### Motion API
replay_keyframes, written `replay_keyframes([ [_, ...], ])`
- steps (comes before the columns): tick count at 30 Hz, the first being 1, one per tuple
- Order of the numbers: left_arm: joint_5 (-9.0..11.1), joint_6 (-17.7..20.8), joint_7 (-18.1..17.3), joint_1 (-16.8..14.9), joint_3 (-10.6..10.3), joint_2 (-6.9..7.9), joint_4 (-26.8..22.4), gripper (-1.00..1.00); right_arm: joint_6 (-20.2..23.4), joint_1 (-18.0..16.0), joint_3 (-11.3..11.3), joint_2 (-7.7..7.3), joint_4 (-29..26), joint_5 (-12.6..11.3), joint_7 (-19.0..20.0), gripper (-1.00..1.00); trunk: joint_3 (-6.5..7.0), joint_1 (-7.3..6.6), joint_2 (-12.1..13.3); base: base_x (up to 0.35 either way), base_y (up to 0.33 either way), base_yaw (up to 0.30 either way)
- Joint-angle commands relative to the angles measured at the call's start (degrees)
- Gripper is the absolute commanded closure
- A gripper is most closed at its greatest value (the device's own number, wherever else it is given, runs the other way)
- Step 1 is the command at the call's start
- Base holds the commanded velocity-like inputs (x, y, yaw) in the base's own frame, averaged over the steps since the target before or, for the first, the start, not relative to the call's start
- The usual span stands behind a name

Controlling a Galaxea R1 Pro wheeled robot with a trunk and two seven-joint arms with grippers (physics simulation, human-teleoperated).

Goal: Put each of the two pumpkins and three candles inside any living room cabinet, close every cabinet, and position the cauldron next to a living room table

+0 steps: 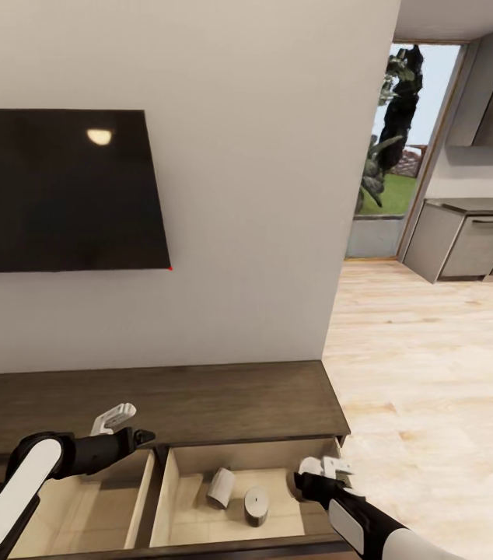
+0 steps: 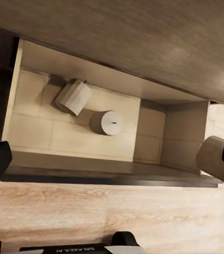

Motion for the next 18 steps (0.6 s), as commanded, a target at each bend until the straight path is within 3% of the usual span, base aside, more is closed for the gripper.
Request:
replay_keyframes([
  [1,0.57,0.04,0.6,-0.05,-0.08,0.06,-0.05,-1.0,1.77,-0.08,0.32,0.02,-0.19,-0.16,-0.57,1.0,-0.24,0.23,-0.46,0.0,0.0,0.0],
  [5,0.42,0.0,0.6,-0.03,-0.08,0.08,-0.05,-1.0,7.56,-0.08,0.22,0.07,-3.7,-0.34,-1.4,1.0,-0.96,1.11,-2.06,0.0,0.0,0.0],
  [8,0.47,0.01,0.59,-0.05,-0.19,0.05,-0.05,-1.0,14.26,-0.08,0.08,-0.01,-11.1,-0.44,-6.81,1.0,-1.49,1.76,-3.27,0.0,0.0,0.0],
  [11,0.46,0.02,0.6,-0.03,-0.18,0.04,-0.05,-1.0,17.36,-0.08,-1.02,-0.01,-17.61,-0.44,-13.38,1.0,-2.03,2.42,-4.47,0.0,0.0,0.0],
  [14,0.51,0.03,0.6,-0.04,-0.18,0.04,-0.11,-1.0,20.76,-0.08,-2.65,-0.03,-19.98,-0.43,-16.76,1.0,-2.57,3.08,-5.67,0.0,0.0,0.0],
  [18,0.56,0.02,0.6,-0.03,-0.17,0.04,-0.13,-1.0,24.47,-0.08,-3.14,-0.03,-20.52,-0.43,-17.79,1.0,-3.29,3.96,-7.28,0.0,0.0,0.0],
])
